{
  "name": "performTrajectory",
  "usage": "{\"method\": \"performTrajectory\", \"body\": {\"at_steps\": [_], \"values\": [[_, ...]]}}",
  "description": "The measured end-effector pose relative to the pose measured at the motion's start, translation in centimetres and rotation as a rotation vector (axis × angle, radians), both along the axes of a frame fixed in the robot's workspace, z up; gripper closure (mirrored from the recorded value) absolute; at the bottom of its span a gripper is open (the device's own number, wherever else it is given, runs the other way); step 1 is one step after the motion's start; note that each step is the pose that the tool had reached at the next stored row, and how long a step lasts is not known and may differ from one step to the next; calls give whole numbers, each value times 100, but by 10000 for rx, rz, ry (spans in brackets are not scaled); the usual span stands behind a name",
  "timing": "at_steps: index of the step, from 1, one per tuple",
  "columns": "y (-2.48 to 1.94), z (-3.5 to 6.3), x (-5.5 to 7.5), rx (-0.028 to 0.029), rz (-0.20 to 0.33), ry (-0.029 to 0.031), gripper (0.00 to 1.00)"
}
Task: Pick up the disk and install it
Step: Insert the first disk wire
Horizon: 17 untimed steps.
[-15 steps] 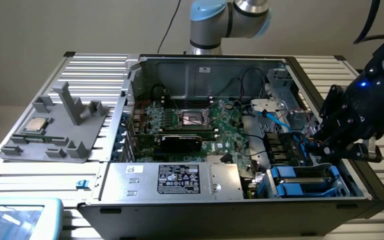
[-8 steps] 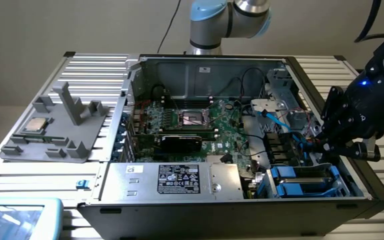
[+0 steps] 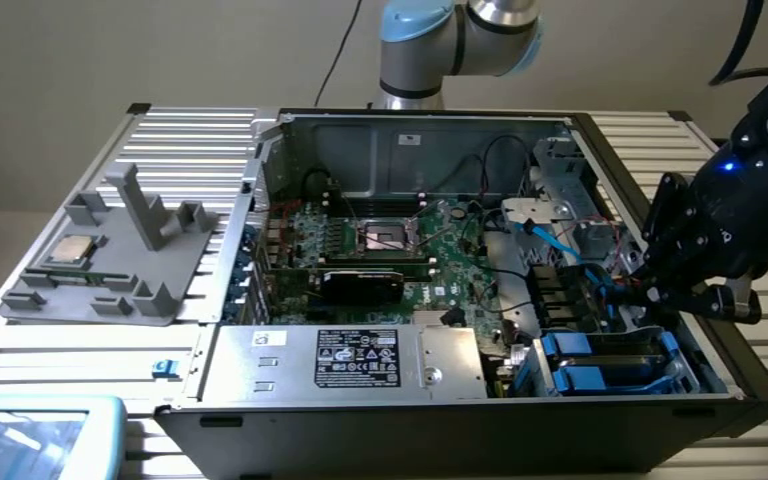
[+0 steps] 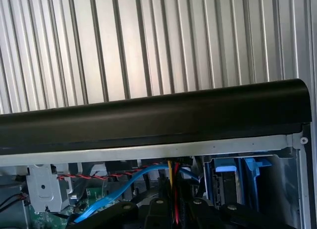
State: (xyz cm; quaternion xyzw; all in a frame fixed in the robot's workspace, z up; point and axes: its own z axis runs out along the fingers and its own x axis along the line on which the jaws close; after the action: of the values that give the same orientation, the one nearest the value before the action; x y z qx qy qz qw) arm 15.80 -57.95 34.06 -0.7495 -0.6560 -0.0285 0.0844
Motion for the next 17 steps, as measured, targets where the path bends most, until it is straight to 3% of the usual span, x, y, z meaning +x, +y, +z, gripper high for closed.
{"method": "performTrajectory", "body": {"at_steps": [6, 12, 15, 17], "values": [[-8, 3, -15, 0, -80, 0, 82], [-11, 68, -42, -13, -142, -7, 82], [-14, 96, -44, -63, -215, -10, 82], [-15, 106, -44, -127, -281, -12, 82]]}}
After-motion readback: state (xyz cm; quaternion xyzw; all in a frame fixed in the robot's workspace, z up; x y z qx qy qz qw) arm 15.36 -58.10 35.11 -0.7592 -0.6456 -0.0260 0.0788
